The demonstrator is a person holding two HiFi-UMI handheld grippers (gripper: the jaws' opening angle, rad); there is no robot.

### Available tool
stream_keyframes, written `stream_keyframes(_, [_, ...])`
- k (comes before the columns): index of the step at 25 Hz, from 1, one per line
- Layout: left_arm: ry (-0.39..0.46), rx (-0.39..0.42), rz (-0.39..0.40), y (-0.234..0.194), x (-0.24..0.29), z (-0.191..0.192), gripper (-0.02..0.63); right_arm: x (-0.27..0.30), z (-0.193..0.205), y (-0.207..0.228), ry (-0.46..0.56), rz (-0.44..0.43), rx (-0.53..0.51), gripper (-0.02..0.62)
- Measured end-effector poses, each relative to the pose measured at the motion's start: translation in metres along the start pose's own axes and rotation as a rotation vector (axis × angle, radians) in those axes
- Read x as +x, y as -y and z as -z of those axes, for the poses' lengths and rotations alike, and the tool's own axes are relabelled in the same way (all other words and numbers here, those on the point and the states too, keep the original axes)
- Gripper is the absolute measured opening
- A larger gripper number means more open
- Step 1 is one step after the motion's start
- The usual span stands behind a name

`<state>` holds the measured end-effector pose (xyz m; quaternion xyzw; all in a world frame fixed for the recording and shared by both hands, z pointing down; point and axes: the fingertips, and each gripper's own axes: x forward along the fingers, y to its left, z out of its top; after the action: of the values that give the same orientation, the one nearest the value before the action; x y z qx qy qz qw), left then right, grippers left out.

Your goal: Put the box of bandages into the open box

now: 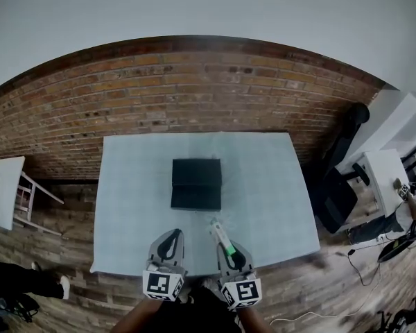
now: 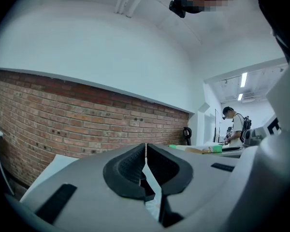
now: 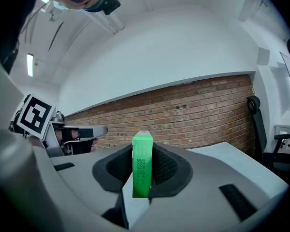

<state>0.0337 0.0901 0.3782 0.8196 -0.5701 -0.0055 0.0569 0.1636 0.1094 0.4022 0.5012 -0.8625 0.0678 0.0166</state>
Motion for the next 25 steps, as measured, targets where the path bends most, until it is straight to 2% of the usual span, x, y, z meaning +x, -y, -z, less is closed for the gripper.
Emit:
stream_keyframes(7, [-0.006,-0.012,-0.07,-0.013,0.027,0.006,0.04,0.023,0.004,0.032,-0.019,-0.019,0.01,0.1])
stream_keyframes(25, [-0.016,-0.039,-0.054,-0.097,0.077,0.009,0.04,0.118,0.004,0.041,-0.065,0.043,-0.007,0.1])
